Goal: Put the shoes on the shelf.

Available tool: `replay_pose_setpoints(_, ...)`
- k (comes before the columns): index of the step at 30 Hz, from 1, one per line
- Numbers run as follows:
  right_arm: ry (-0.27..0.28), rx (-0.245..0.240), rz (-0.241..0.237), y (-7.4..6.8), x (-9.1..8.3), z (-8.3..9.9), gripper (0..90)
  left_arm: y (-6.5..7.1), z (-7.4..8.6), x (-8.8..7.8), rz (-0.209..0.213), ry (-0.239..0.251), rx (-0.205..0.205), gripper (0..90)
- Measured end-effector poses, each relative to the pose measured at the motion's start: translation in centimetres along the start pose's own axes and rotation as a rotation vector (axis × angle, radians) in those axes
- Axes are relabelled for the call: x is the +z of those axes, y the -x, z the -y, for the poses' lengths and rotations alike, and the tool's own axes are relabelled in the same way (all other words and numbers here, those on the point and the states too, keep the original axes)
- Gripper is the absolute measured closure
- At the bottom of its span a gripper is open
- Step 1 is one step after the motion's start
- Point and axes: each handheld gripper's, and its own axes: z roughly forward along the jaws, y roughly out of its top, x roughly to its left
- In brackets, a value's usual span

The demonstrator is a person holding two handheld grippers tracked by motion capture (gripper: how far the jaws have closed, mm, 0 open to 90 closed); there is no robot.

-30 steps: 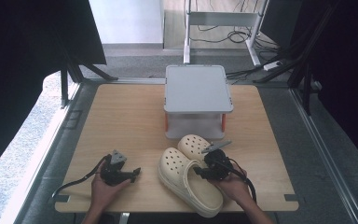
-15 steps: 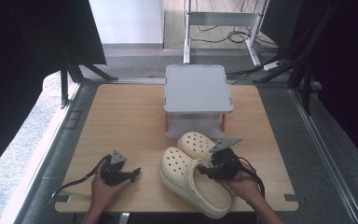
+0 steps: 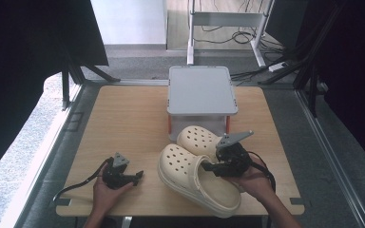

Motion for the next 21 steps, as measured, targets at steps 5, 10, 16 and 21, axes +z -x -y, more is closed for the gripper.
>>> replay_pose_setpoints(5,0.013,-0.028,-0.002,-0.2,-0.8,-1.2,65.3,0.0,0.0,0.0,0.000,-0.001,0.002,19.1)
replay_pose_setpoints(10,0.013,-0.034,-0.001,0.1,-0.9,-2.3,65.3,0.0,0.0,0.0,0.001,0.000,0.002,19.1)
replay_pose_setpoints(16,0.022,-0.046,-0.009,0.4,-1.2,-3.4,65.3,0.0,0.0,0.0,0.001,-0.002,0.003,19.1)
replay_pose_setpoints(21,0.008,-0.055,-0.041,0.9,-1.5,-4.5,65.4,0.0,0.0,0.0,0.001,-0.002,0.002,19.1)
